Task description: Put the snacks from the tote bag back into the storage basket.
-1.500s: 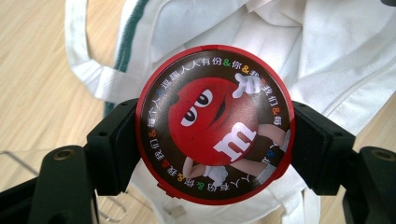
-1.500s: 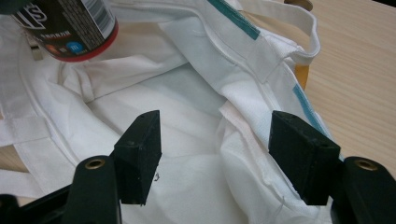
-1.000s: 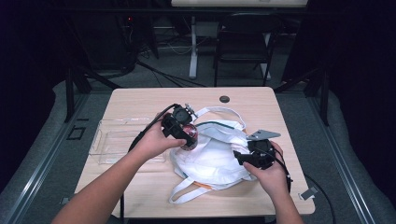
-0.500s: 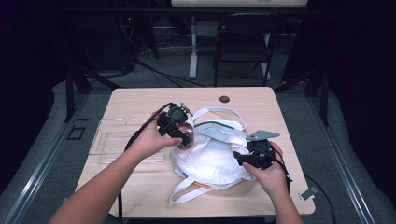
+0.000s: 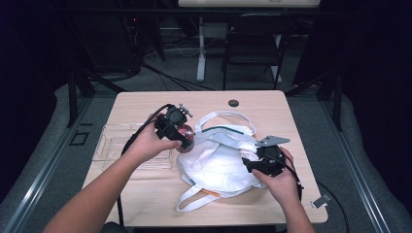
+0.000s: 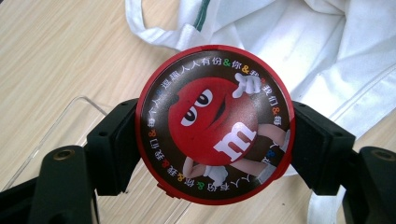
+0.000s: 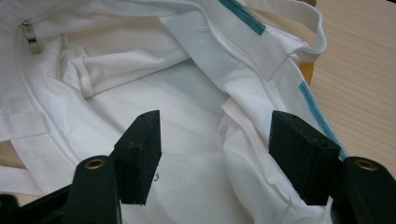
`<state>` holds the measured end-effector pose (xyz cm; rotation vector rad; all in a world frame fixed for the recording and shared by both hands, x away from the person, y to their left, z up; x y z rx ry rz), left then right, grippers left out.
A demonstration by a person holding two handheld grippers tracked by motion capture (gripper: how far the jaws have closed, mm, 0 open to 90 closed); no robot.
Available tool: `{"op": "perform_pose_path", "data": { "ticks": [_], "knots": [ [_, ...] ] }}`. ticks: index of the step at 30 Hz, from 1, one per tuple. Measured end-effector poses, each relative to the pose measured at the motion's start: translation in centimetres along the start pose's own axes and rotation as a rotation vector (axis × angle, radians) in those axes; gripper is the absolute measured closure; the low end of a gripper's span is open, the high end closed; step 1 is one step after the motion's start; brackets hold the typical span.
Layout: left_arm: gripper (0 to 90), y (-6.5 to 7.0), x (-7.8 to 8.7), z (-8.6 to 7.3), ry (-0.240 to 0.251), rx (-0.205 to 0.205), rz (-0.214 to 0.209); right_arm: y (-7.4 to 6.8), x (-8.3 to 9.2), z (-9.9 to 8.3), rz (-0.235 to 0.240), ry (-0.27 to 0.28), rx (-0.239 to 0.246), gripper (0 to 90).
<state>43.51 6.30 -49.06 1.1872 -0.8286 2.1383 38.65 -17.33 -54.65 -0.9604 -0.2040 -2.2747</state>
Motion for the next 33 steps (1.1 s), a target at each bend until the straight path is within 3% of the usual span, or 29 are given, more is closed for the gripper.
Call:
{"op": "perform_pose_path", "data": {
  "ticks": [33],
  "knots": [
    [25.9,-4.8,1.5,-3.9,-0.023,0.063,0.040,-0.2,-0.3,0.0,0.005,-0.004,-0.002,34.5]
  ]
}}
Point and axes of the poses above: each handheld gripper's, and its own axes: x roughly backward along the jaws, z roughly out of its top, y roughly to its right, the point moved 10 cm from there along -x, roughly forward along the jaws, and after that the axes turned 11 degrees about z, right-handed, at the moved point
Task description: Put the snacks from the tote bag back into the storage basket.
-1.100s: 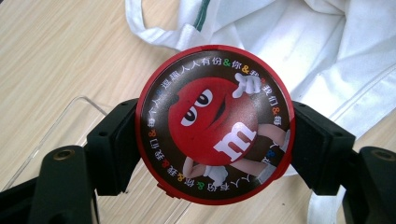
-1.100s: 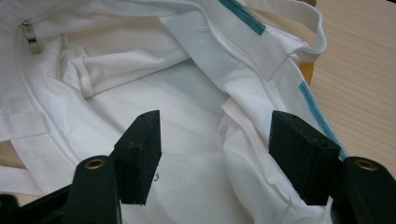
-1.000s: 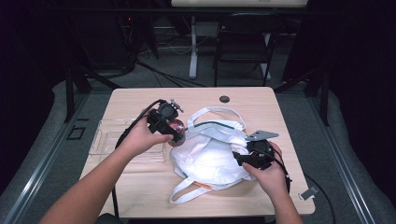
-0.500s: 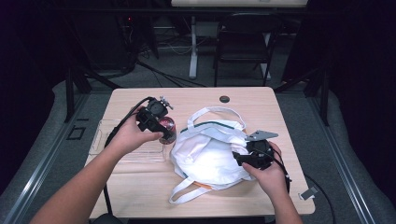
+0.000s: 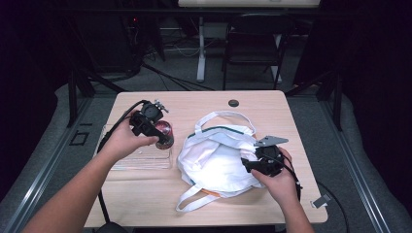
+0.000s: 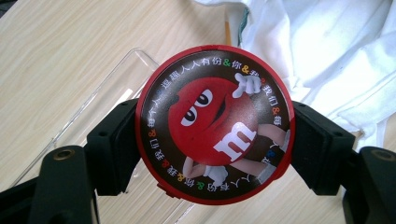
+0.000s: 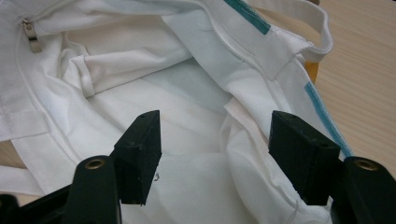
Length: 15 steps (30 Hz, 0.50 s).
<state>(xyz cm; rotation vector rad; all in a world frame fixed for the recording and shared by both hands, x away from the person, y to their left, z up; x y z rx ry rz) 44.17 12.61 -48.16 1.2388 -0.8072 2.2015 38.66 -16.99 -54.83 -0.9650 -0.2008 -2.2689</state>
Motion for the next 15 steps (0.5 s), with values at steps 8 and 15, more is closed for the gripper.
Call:
{"op": "perform_pose_path", "data": {
  "ticks": [8,15],
  "knots": [
    [25.9,-0.78,0.00,-0.33,0.000,0.013,0.007,0.02,0.03,0.00,-0.001,0.004,-0.001,34.5],
    [25.9,-1.13,-0.01,-0.63,-0.005,0.017,0.007,-0.03,-0.04,-0.06,0.003,0.000,-0.002,34.5]
  ]
}}
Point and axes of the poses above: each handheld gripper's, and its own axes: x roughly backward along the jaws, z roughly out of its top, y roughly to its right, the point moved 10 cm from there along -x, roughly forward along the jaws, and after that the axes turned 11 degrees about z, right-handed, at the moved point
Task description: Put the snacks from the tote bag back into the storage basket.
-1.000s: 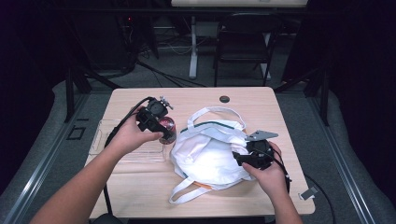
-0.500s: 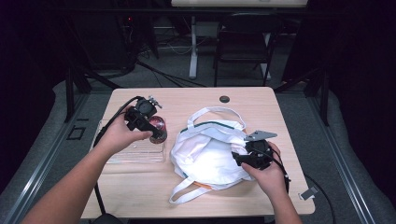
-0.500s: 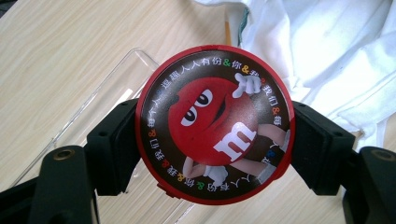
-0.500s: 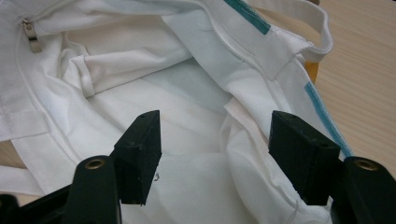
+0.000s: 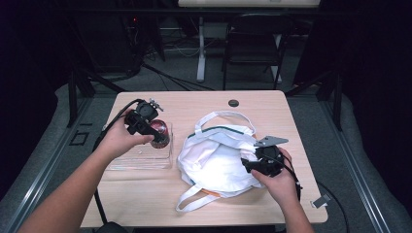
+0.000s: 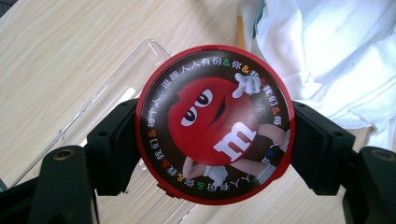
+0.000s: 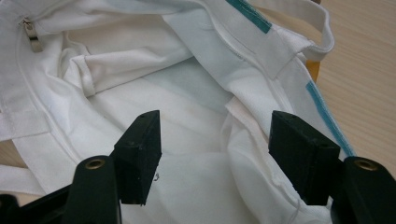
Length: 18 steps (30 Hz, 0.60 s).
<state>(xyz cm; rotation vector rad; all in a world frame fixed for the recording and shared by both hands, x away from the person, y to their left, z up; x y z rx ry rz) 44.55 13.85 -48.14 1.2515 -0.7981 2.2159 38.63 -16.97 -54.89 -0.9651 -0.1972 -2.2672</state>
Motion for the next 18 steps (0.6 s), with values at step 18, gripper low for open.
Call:
{"op": "perform_pose_path", "data": {
  "ticks": [18],
  "knots": [
    [25.9,-0.7,-1.6,-0.8,-0.020,-0.009,-0.009,0.0,-0.2,0.1,-0.005,0.001,0.002,34.5]
  ]
}}
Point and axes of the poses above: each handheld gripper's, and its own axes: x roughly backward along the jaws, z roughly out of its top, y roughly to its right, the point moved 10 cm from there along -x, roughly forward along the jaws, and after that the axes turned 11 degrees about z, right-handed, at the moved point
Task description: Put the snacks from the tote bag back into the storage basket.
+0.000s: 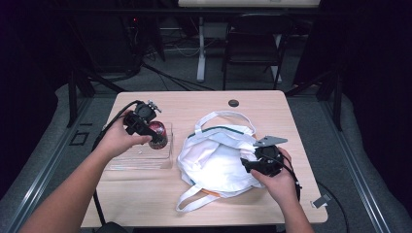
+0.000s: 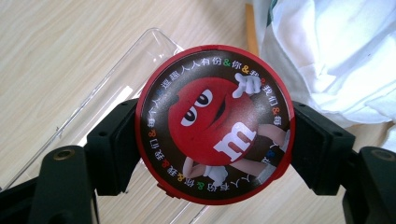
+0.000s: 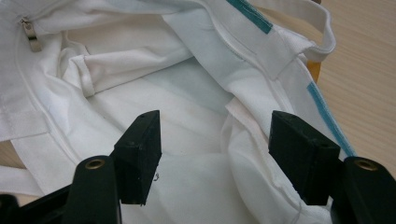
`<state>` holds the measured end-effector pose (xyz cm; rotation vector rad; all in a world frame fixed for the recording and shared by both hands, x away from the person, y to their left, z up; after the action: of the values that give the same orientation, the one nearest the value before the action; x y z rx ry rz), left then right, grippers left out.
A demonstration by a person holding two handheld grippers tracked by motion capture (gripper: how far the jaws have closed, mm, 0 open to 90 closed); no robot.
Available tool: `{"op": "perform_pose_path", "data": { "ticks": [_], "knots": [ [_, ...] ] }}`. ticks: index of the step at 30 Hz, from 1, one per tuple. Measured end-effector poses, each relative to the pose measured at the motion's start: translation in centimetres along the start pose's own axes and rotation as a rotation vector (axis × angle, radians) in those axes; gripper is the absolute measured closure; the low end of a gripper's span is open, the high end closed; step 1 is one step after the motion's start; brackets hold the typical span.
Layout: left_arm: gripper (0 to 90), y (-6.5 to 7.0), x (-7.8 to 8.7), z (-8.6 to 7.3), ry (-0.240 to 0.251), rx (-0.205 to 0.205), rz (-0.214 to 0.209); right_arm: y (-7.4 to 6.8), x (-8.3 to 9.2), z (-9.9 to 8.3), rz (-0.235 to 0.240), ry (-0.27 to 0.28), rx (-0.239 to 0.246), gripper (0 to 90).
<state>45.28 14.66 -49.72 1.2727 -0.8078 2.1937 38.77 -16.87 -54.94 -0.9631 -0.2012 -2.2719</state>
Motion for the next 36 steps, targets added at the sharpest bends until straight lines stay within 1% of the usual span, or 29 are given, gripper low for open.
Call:
{"op": "perform_pose_path", "data": {
  "ticks": [1,4,6,9,12,15,19,23,25,26,28,29,30,31,33,36],
  "knots": [
    [25.9,0.0,-0.1,-0.1,-0.008,-0.001,-0.001,0.0,0.0,0.0,0.003,0.000,0.001,34.5],
    [25.9,-0.1,-0.3,-0.2,-0.005,0.006,-0.009,-0.1,-0.1,0.0,0.000,-0.010,0.005,34.5],
    [25.9,-0.1,-0.5,-0.4,-0.005,0.007,-0.014,-0.2,-0.1,0.0,0.001,-0.007,0.006,34.5],
    [25.9,-0.2,-0.8,-0.7,-0.014,-0.003,-0.020,-0.2,-0.1,0.1,0.002,-0.001,0.005,34.5],
    [25.9,-0.3,-1.2,-1.0,-0.016,0.000,-0.015,-0.1,-0.1,0.0,0.000,-0.004,0.006,34.5],
    [25.9,-0.2,-1.6,-1.3,-0.028,-0.005,-0.026,-0.1,-0.1,0.0,-0.001,-0.010,0.007,34.5],
    [25.9,-0.1,-2.0,-1.5,-0.025,-0.003,-0.030,0.0,0.0,0.0,0.000,-0.006,0.005,34.5],
    [25.9,0.0,-2.6,-1.9,-0.036,-0.017,-0.041,-0.1,-0.1,0.0,0.000,-0.009,0.006,34.5],
    [25.9,0.0,-2.7,-2.0,-0.035,-0.014,-0.044,-0.1,-0.1,0.0,-0.001,-0.004,0.005,34.5],
    [25.9,0.1,-3.0,-2.1,-0.038,-0.025,-0.043,-0.1,-0.1,0.0,-0.002,-0.004,0.005,34.5],
    [25.9,0.2,-3.1,-2.1,-0.034,-0.024,-0.041,-0.1,-0.1,0.0,0.000,-0.005,0.005,34.5],
    [25.9,0.2,-3.3,-2.2,-0.034,-0.021,-0.053,-0.1,-0.1,0.0,0.000,-0.006,0.005,34.5],
    [25.9,0.4,-3.5,-2.2,-0.032,-0.012,-0.054,-0.1,-0.1,0.0,0.000,-0.005,0.005,34.5],
    [25.9,0.3,-3.6,-2.3,-0.039,-0.020,-0.053,-0.1,-0.1,0.0,0.000,-0.006,0.005,34.5],
    [25.9,0.4,-4.0,-2.4,-0.038,-0.013,-0.054,-0.1,-0.1,0.0,-0.001,-0.009,0.006,34.5],
    [25.9,0.5,-4.3,-2.6,-0.039,-0.012,-0.058,-0.1,-0.1,0.0,0.001,-0.011,0.007,34.5]
  ]
}}
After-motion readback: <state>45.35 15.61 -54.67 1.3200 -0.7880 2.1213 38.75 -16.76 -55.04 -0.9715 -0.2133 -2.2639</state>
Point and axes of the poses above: each handheld gripper's, and its own axes: x roughly backward along the jaws, z roughly out of its top, y roughly to its right, the point moved 10 cm from there along -x, roughly forward along the jaws, and after that the axes turned 11 degrees about z, right-handed, at the moved point
